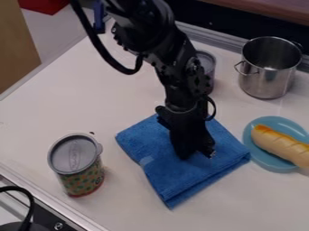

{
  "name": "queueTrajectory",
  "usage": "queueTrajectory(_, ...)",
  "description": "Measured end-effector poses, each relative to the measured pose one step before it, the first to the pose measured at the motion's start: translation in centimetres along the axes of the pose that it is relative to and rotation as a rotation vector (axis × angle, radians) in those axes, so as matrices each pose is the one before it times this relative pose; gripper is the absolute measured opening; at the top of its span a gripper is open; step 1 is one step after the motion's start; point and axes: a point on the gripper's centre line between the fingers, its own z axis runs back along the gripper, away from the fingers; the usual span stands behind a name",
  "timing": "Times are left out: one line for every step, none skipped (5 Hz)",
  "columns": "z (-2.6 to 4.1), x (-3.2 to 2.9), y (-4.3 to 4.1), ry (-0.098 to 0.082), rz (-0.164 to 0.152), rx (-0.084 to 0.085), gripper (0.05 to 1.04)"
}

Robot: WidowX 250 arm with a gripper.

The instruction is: Moved the blue cloth to the right side of the table

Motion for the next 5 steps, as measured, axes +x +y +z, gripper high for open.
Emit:
queueTrajectory(0.206,-0.57,1.218,0.0069,0.0312,0.0162,0.052)
queueTrajectory(0.238,-0.745,1.551,-0.0012,0.0954,0.0132,0.052)
queueTrajectory(0.431,1.139,1.867,-0.0353,0.0787,0.013,0.052)
queueTrajectory(-0.547,1.321,1.872,-0.0094,0.0686,0.0367,0.052)
queueTrajectory(-0.321,0.762,1.112,-0.0064,0.043,0.0204,0.052)
